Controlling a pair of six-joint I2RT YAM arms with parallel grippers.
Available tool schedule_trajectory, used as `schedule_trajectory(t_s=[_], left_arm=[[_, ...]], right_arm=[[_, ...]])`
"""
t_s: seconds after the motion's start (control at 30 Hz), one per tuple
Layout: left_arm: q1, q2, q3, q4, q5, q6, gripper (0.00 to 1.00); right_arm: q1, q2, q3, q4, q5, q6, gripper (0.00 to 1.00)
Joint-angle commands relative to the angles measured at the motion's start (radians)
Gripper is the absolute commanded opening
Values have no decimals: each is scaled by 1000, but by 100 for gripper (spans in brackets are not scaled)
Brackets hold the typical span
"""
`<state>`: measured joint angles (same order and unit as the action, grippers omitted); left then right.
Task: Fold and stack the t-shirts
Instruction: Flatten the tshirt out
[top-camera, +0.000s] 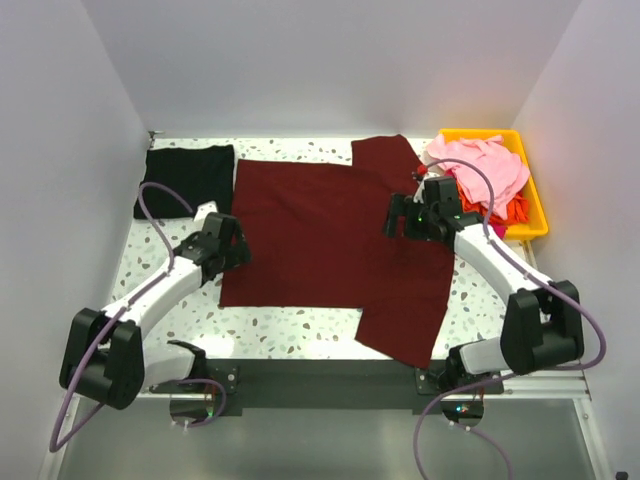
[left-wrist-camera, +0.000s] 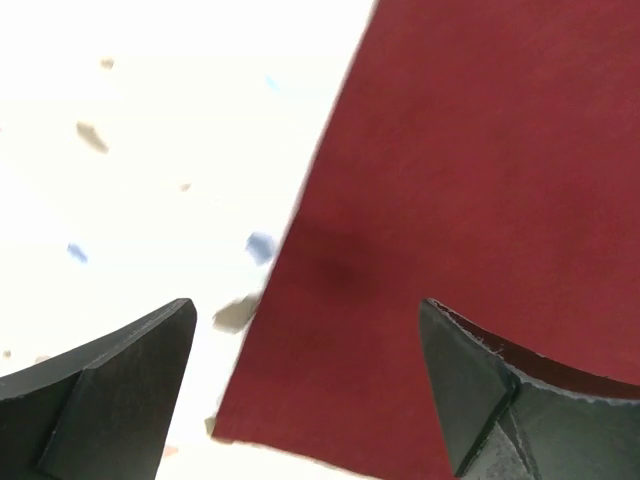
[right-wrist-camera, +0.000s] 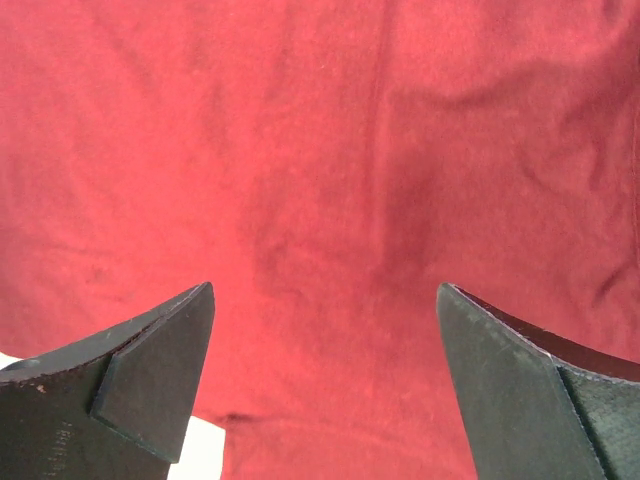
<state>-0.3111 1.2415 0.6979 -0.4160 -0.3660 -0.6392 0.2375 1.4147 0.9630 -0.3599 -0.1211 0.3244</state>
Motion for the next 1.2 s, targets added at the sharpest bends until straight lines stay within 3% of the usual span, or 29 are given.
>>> schedule_trajectory(t_s=[0.0,0.2,0.6,0.87,1.17], left_arm=[[-6,-77,-81,-90,-67,-174,96],[-11,-197,-179,-158,-65,-322,90],[-14,-270,-282,-193,6,-399,75],[-16,-237,-288,-170,13,-379,59],[-22,-197,-279,-168,21,-330,52]], right_arm=[[3,-98,-29,-20,-5,28,95],[6,-175,-79,-36,1,47,95],[3,-189,-104,-34,-3,47,96],[6,-186,-128,-14,-23,65,96],[5,-207,-148,-8,-22,77,96]])
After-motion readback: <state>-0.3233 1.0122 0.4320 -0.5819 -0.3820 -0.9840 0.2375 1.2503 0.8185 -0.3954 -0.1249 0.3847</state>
